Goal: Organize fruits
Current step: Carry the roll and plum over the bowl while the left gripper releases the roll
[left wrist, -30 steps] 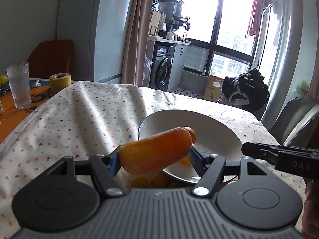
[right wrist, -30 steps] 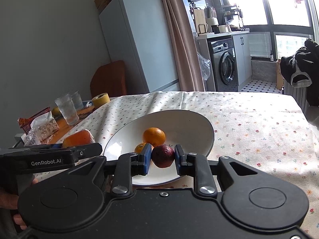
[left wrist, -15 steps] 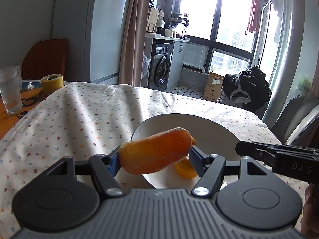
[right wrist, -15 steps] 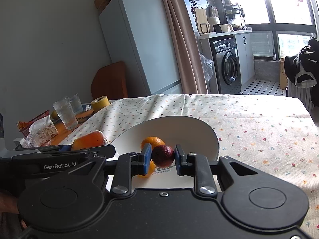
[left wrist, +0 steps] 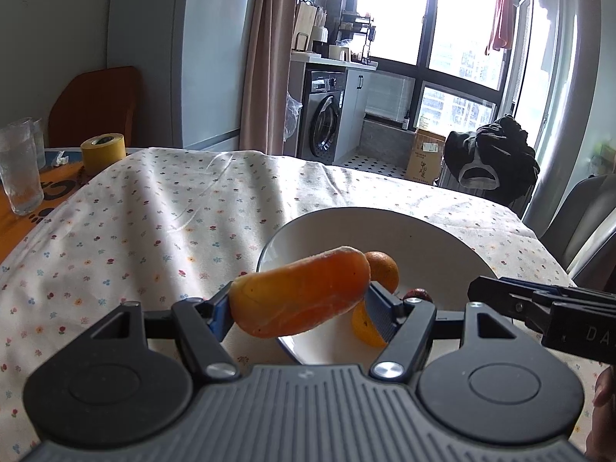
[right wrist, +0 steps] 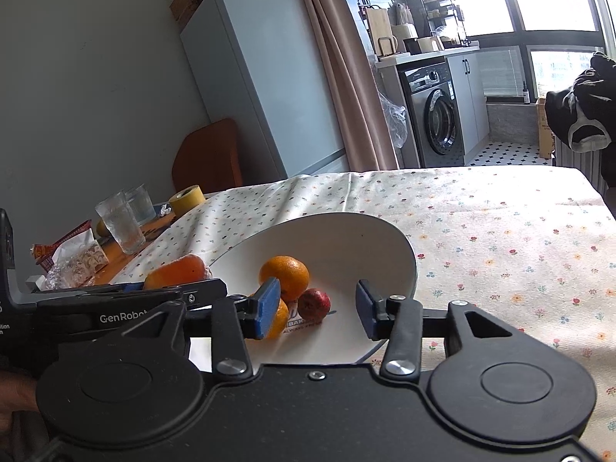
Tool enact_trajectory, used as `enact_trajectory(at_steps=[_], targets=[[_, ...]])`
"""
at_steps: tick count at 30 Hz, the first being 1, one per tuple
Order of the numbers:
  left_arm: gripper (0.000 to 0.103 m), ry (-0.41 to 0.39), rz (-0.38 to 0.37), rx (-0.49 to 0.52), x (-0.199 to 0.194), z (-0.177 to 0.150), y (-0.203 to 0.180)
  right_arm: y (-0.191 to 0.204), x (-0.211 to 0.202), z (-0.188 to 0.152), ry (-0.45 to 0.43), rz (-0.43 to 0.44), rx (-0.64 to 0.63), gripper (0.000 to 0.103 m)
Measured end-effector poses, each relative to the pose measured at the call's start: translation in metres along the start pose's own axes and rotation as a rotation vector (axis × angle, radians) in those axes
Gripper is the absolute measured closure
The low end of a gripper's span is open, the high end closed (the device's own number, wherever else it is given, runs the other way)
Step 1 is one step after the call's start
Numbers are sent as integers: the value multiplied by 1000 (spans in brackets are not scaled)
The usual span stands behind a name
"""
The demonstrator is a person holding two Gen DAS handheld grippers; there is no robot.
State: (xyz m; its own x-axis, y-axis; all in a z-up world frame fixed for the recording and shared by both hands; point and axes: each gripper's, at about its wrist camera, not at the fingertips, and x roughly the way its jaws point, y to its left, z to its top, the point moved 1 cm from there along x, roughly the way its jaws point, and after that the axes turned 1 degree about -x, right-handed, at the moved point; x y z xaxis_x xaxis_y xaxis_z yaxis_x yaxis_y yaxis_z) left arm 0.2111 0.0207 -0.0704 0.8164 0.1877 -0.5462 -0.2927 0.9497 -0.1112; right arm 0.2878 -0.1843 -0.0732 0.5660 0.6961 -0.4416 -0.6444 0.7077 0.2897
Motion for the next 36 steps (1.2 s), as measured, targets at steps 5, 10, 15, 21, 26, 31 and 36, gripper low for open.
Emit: enact_trajectory(at_steps=[5, 10, 15, 21, 26, 31, 36], targets=[[34, 5, -1, -6, 8, 4, 0, -3, 0, -1, -2, -14, 5, 49], [33, 16, 9, -8, 15, 6, -3, -3, 1, -2, -1, -22, 2, 45], [25, 5, 17, 3, 15, 8, -4, -1, 0, -2, -7, -25, -13, 39], [21, 5, 37, -15, 9, 7, 4, 0, 1, -3, 0, -22, -17, 38], [19, 0, 34, -24, -3, 5, 9, -1, 2, -3, 0, -34, -8, 38], [15, -13, 28, -32, -17, 3, 16, 4, 1, -2, -6, -41, -6, 38], [13, -18, 26, -44, -29, 3, 23, 16, -8, -1, -20, -32, -42, 38]])
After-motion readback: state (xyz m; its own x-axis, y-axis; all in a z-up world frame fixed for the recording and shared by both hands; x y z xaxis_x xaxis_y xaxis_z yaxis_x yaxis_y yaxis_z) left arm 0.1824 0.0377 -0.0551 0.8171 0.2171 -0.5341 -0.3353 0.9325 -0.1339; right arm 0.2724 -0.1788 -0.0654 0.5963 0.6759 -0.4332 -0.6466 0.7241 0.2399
